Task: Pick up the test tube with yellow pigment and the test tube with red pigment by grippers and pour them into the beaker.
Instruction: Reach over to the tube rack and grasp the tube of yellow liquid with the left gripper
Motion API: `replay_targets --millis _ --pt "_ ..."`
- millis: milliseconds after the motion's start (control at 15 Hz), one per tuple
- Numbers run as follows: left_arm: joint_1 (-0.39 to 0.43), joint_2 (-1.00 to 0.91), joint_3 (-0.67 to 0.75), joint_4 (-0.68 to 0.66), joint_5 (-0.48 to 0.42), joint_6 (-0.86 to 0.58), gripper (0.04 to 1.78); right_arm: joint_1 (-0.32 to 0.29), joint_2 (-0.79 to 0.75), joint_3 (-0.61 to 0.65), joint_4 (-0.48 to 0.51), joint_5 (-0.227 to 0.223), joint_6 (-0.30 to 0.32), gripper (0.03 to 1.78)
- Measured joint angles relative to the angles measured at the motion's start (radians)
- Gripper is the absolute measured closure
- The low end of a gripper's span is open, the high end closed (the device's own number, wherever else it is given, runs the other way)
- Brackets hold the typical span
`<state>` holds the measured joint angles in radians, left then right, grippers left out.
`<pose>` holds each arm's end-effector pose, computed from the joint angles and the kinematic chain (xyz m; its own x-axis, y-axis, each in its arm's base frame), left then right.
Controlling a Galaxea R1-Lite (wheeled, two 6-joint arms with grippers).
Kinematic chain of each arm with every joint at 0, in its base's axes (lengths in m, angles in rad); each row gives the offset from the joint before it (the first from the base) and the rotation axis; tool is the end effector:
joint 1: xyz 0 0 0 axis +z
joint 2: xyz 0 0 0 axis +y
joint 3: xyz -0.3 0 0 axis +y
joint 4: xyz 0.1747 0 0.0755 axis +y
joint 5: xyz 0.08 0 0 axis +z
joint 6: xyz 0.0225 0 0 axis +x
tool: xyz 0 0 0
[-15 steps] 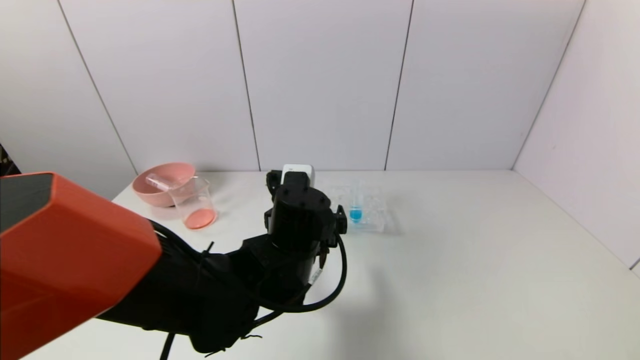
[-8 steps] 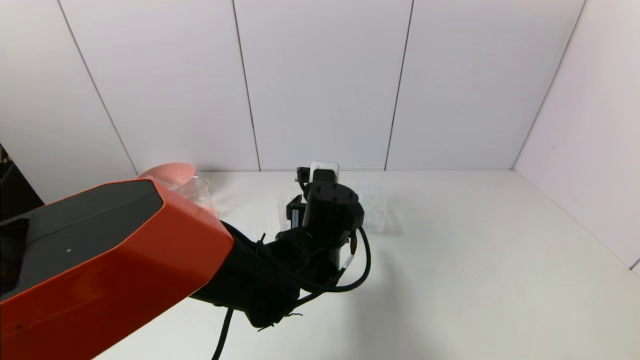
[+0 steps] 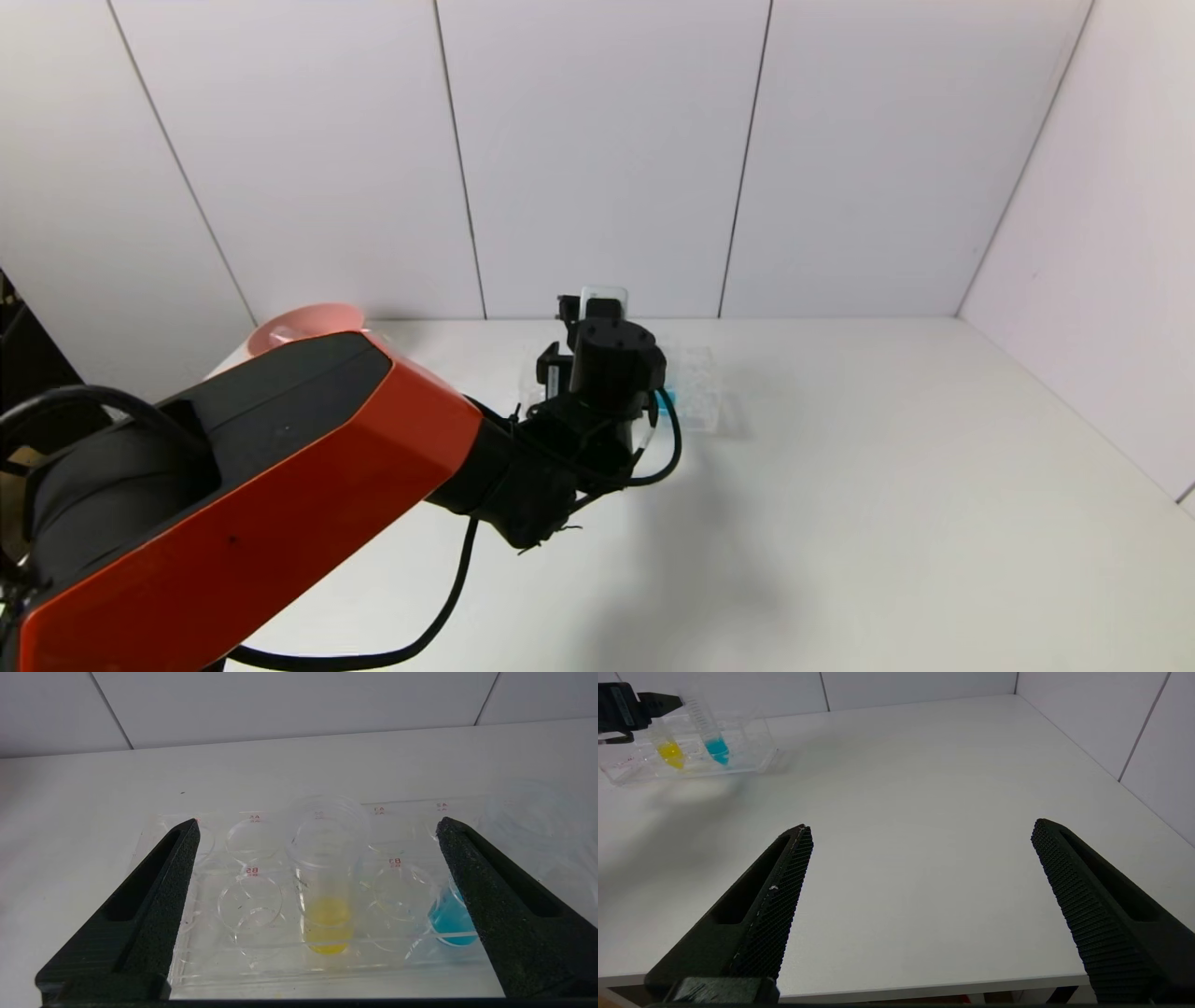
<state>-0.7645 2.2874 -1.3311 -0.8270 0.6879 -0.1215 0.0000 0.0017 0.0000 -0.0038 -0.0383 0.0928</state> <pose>0.3390 -0.3053 0.1144 0.9924 -0.0721 -0.0996 0.0685 0.9969 -0.0389 -0.0227 -0.0009 0.0759 0.9993 -0.0383 0.0021 0.0379 0.9950 0.0927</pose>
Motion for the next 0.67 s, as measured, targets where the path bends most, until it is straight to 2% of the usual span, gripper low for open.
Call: replay_targets --millis 200,333,533,667 --pt "0.009 0.016 -0.013 -0.006 -0.014 0.0 0.07 0.0 0.0 0.0 0.0 0.0 0.0 0.1" --pt "0.011 0.02 -0.014 -0.014 -0.018 0.0 0.17 0.0 0.0 0.0 0.0 0.0 0.0 0.1" --pt "0.012 0.027 -0.018 -0.023 -0.024 0.0 0.52 0.0 0.0 0.0 0.0 0.0 0.0 0.1" --pt "0.011 0.032 -0.023 -0.029 -0.025 0.0 0.88 0.0 0.0 0.0 0.0 0.0 0.0 0.1"
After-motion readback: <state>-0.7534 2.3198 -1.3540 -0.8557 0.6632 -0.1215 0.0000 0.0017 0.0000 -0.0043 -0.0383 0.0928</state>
